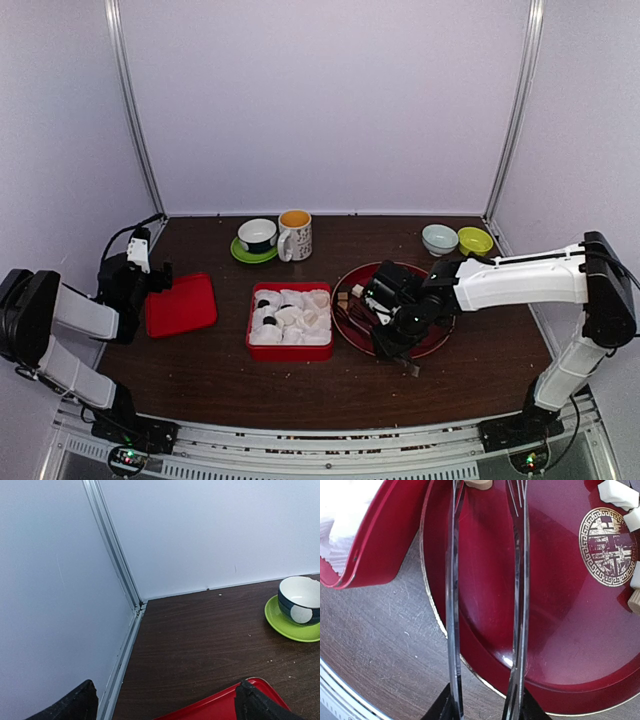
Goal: Pack the chocolate
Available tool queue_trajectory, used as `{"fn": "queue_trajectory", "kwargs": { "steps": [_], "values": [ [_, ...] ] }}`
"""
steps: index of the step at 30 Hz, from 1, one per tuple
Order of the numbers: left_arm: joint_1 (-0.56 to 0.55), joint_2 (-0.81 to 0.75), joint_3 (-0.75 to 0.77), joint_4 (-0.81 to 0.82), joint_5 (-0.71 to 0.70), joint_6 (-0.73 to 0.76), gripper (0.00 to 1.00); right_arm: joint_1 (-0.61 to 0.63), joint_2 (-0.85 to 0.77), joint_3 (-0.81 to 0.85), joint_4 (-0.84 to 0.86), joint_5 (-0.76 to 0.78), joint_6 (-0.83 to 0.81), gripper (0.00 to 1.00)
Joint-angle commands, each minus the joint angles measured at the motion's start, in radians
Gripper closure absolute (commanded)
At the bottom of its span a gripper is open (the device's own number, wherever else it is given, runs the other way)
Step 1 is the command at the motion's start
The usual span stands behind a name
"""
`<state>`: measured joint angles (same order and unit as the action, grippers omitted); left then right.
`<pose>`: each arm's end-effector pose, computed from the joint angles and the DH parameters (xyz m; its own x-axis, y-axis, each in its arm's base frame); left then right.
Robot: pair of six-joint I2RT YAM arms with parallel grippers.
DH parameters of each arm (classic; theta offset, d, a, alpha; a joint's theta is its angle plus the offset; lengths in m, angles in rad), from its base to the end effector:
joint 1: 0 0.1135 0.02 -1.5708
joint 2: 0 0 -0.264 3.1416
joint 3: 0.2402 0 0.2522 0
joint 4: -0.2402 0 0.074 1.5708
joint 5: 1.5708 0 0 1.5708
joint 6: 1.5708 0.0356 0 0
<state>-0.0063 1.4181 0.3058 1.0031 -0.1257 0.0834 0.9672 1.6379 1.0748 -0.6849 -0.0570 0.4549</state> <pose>0.2508 0.0029 0.1694 -0.1185 0.0834 -0.9895 -0.1089 0.9894 0.0964 0.1752 0.2577 0.1930 -0.8492 -0.4589 -0.2612 -0.5111 0.8388 0.1879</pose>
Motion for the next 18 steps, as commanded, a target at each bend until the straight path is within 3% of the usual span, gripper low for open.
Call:
{"fn": "queue_trajectory", "kwargs": {
  "steps": [1, 6, 18],
  "values": [
    [0.006, 0.005, -0.004, 0.065, 0.012, -0.004, 0.02, -0.021, 0.009, 0.025, 0.037, -0.023, -0.014, 0.65],
    [0.006, 0.005, -0.004, 0.065, 0.012, -0.004, 0.02, -0.027, 0.015, 0.040, 0.033, -0.030, -0.025, 0.72],
    [0.006, 0.005, -0.004, 0.066, 0.012, -0.004, 0.02, -0.029, -0.174, -0.018, 0.049, -0.001, -0.013, 0.73]
  ]
}}
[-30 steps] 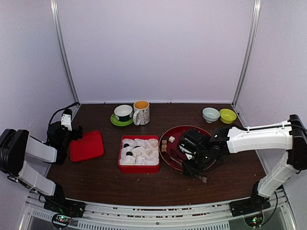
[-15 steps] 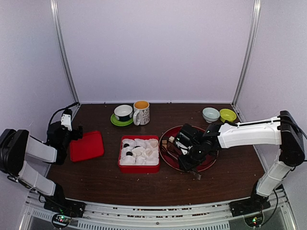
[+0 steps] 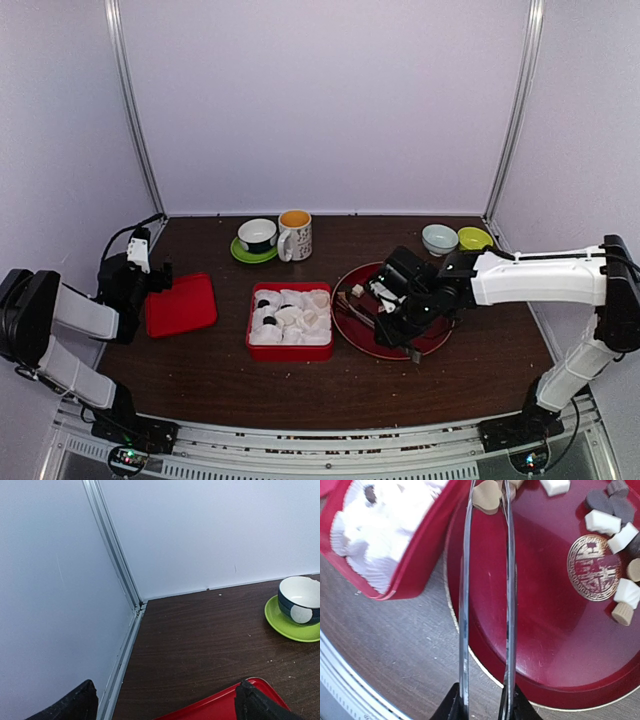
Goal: Pack the chocolate
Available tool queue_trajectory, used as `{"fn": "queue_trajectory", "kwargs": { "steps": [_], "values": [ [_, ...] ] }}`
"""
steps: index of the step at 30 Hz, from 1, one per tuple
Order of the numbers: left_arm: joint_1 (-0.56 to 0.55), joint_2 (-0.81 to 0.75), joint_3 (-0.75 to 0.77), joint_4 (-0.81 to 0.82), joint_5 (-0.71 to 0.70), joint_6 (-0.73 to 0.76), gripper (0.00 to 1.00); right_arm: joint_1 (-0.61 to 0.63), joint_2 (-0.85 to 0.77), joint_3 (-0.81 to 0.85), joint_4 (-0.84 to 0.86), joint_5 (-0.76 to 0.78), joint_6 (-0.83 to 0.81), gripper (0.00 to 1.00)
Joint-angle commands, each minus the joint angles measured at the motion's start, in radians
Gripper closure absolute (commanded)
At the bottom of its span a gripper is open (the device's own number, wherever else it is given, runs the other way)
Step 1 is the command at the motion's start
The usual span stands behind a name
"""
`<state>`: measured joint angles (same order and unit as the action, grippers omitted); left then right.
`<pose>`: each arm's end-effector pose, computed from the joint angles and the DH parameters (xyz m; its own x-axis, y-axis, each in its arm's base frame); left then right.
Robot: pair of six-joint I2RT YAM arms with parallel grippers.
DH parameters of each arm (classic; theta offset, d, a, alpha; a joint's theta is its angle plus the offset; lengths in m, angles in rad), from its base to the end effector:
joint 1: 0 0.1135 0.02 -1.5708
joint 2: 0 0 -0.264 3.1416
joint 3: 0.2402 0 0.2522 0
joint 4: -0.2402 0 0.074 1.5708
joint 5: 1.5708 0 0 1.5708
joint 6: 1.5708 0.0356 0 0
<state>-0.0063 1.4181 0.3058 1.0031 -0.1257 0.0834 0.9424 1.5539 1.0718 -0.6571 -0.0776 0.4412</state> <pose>0.2508 0.0029 0.1694 -0.1185 0.0834 -0.9895 -0.1089 0.9894 0.0964 0.1778 0.2493 0.2176 -0.8354 -0.4253 -0.3482 -0.5185 0.8200 0.2423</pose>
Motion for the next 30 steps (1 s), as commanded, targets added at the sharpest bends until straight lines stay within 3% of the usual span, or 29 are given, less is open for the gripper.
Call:
{"fn": "queue_trajectory", "kwargs": {
  "steps": [1, 12, 17, 30],
  "values": [
    [0.006, 0.005, -0.004, 0.065, 0.012, -0.004, 0.02, -0.004, -0.111, -0.022, 0.022, 0.016, -0.002, 0.73],
    [0.006, 0.005, -0.005, 0.065, 0.012, -0.004, 0.02, 0.025, -0.208, -0.041, 0.121, -0.196, -0.050, 0.73],
    [0.006, 0.005, -0.005, 0.065, 0.012, -0.004, 0.02, 0.057, -0.171, -0.025, 0.144, -0.272, -0.068, 0.73],
    [0.006, 0.005, -0.004, 0.066, 0.012, -0.004, 0.02, 0.122, -0.017, 0.064, 0.086, -0.299, -0.108, 0.73]
  ]
}}
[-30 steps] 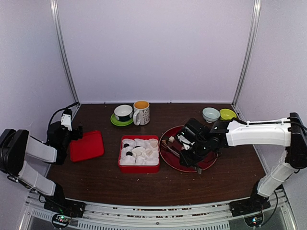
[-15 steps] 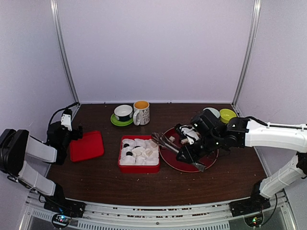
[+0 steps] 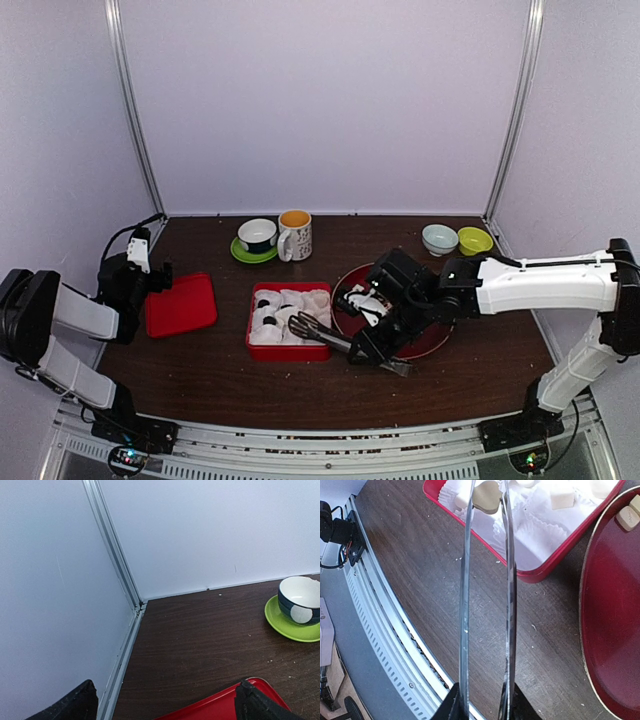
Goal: Pack the chocolate
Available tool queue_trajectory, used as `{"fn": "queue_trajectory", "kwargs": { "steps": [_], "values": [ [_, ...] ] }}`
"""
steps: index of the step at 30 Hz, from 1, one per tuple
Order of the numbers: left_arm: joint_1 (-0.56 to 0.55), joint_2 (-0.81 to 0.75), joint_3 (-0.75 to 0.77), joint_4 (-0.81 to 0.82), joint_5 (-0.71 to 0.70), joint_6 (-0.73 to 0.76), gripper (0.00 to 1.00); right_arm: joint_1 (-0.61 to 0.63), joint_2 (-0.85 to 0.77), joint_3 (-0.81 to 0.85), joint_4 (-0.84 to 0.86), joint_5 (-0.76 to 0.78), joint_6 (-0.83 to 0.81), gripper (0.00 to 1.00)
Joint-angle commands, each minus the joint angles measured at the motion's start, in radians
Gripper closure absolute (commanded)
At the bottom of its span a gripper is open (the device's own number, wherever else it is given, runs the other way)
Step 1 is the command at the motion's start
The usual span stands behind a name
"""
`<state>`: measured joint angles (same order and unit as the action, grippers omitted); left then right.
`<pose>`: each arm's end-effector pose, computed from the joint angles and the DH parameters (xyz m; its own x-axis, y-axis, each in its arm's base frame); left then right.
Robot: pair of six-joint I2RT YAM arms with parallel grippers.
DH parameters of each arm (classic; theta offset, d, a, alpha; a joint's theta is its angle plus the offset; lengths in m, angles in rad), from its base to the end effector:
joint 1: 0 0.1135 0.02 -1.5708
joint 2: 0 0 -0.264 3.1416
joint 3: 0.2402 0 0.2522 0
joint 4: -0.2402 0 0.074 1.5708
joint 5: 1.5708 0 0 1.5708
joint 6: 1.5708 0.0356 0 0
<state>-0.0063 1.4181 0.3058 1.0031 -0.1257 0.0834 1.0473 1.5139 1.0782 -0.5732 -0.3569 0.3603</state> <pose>0.2508 0.0029 0.1694 -0.1185 0.0834 -0.9895 -0.1089 0.9894 0.0964 0.1440 0.2743 0.2372 -0.7148 -0.5775 -0.3944 -0.6973 0.5459 0.4645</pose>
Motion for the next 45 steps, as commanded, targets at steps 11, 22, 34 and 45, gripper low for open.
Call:
{"fn": "queue_trajectory", "kwargs": {
  "steps": [11, 22, 34, 45],
  "values": [
    [0.006, 0.005, -0.005, 0.065, 0.012, -0.004, 0.02, 0.033, 0.095, 0.110, -0.014, -0.013, -0.039, 0.73],
    [0.006, 0.005, -0.005, 0.066, 0.012, -0.004, 0.02, 0.034, 0.121, 0.125, -0.022, 0.006, -0.043, 0.69],
    [0.006, 0.005, -0.005, 0.066, 0.012, -0.004, 0.02, 0.033, 0.088, 0.129, -0.036, 0.060, -0.043, 0.66],
    [0.006, 0.005, -0.005, 0.065, 0.012, -0.004, 0.02, 0.031, -0.049, 0.087, -0.005, 0.231, -0.016, 0.68]
  ]
}}
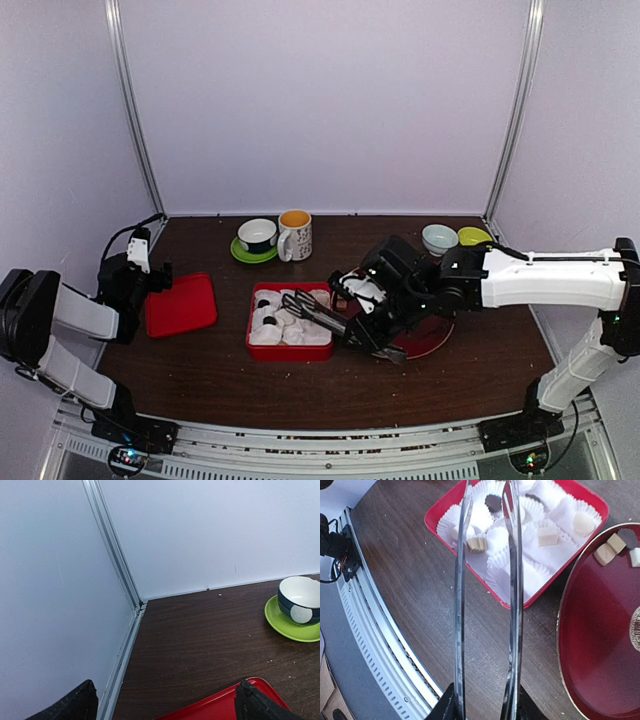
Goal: Pack the chocolate
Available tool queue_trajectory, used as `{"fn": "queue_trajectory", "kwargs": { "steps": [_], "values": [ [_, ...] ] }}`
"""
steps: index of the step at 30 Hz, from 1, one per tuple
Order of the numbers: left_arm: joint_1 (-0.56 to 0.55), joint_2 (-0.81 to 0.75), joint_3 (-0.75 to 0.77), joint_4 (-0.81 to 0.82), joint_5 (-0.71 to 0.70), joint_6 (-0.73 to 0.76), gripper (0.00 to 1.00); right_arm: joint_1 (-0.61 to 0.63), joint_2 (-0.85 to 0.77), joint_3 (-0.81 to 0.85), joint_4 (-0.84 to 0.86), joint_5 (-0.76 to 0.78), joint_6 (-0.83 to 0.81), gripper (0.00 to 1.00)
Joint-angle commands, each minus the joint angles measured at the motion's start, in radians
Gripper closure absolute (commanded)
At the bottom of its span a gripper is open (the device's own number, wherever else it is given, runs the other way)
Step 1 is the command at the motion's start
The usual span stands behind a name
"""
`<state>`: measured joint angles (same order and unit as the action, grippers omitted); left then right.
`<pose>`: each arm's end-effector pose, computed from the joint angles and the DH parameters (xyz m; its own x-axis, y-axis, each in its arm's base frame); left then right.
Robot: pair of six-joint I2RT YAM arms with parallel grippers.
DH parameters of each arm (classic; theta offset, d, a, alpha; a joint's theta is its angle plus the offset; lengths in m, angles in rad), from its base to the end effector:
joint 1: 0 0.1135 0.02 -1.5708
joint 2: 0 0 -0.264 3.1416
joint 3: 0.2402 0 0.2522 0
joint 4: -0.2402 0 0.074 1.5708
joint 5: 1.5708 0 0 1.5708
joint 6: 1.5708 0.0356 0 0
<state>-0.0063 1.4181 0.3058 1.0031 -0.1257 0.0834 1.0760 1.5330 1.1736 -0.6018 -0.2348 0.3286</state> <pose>0.2508 0.0029 0.1694 -0.1185 0.0834 -0.9895 -0.1089 0.9894 0.0964 0.1459 0.2879 0.2583 -0.6651 -0.5717 -0.4803 -0.7443 0.5590 0.3653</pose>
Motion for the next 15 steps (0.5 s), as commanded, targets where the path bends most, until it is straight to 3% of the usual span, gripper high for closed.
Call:
{"fn": "queue_trajectory", "kwargs": {
  "steps": [1, 15],
  "values": [
    [0.006, 0.005, -0.005, 0.066, 0.013, -0.004, 0.02, 0.001, -0.082, -0.013, 0.019, 0.133, 0.018, 0.68],
    [0.006, 0.005, -0.004, 0.066, 0.012, -0.004, 0.02, -0.026, -0.321, -0.166, -0.011, 0.383, 0.163, 0.69]
  ]
}}
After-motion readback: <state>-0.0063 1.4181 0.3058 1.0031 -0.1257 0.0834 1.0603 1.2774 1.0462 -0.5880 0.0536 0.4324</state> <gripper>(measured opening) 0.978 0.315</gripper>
